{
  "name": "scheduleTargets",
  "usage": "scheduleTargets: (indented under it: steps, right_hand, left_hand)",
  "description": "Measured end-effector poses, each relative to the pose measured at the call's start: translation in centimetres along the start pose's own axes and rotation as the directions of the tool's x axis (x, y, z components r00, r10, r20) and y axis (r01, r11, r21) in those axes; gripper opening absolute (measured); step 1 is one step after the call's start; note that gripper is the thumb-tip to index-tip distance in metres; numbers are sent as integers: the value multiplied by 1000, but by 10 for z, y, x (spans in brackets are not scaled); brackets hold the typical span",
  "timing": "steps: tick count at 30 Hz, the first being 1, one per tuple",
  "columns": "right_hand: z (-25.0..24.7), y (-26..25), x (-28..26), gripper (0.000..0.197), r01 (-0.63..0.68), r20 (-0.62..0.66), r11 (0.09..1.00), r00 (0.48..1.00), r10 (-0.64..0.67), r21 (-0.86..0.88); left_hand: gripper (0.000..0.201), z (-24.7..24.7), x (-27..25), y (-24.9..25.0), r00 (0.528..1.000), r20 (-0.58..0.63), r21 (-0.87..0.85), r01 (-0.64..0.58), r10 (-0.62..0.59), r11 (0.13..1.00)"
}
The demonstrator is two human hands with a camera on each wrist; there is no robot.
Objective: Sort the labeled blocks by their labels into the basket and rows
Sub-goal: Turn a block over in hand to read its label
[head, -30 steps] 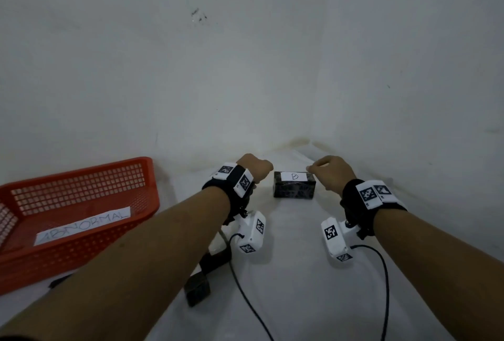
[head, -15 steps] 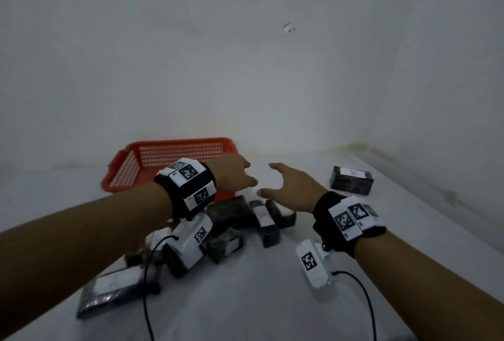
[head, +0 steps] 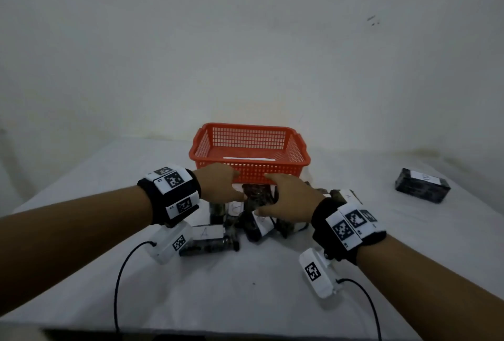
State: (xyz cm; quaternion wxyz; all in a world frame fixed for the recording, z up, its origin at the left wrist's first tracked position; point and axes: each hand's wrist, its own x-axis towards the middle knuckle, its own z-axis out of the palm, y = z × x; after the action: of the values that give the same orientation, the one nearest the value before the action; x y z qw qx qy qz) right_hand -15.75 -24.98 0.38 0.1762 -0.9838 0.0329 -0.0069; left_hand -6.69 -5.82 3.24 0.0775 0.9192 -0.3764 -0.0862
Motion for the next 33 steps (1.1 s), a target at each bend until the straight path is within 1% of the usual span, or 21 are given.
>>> scheduleTargets:
  steps: [3,5,7,9,10,12,14,15,18,20,22,25,29,33]
  right_hand:
    - [9,-9,5,105,45,32,999,998,-45,12]
    - [16,-13,7,97,70,41,997,997,-72,35]
    - [20,-18,7,79,78,59,995,995,-81,58]
    - [22,-19,10,56,74,63,993,995,-80,93]
    - [22,-19,11,48,78,56,990,995,-85,117]
    - [20,-19,13,41,80,73,986,993,-92,149]
    - [17,-17,14,42,70,126,988,988,-88,139]
    - [15,-15,13,48,70,152,990,984,-89,124]
    - [12,-8,12,74,90,233,996,968,-93,23]
    - [14,-4,11,80,102,221,993,972,-86,-61]
    - [17,1,11,77,106,152,991,984,-92,-83]
    - [19,7,11,71,96,78,994,993,-92,-47]
    - [17,8,9,62,117,46,992,992,-119,38]
    - [11,7,3,61,108,27,983,993,-114,148]
  left_hand:
    - [71,12,-4,-14,1000,10,-26,-28,29,999]
    - [80,19,-5,-19,1000,21,-22,1,0,1000]
    - [83,23,-6,-18,999,32,9,22,-23,1000]
    - [78,26,-7,-15,1000,20,8,-6,6,1000]
    - [72,26,-6,-12,999,8,-9,-32,32,999]
    - [59,27,-4,-8,996,-14,-43,-84,83,996]
    - [50,28,0,-4,994,-7,-67,-106,106,992]
    - [46,30,2,-3,994,-2,-85,-113,113,990]
    - [35,33,7,2,992,-16,-118,-129,128,985]
    - [29,36,9,3,992,-37,-139,-127,123,982]
    - [26,40,11,2,995,-39,-166,-99,94,981]
    - [26,41,13,3,997,-32,-182,-73,68,981]
    - [26,41,12,8,995,-69,-247,-87,72,965]
    - [30,40,12,7,990,-140,-321,-71,27,944]
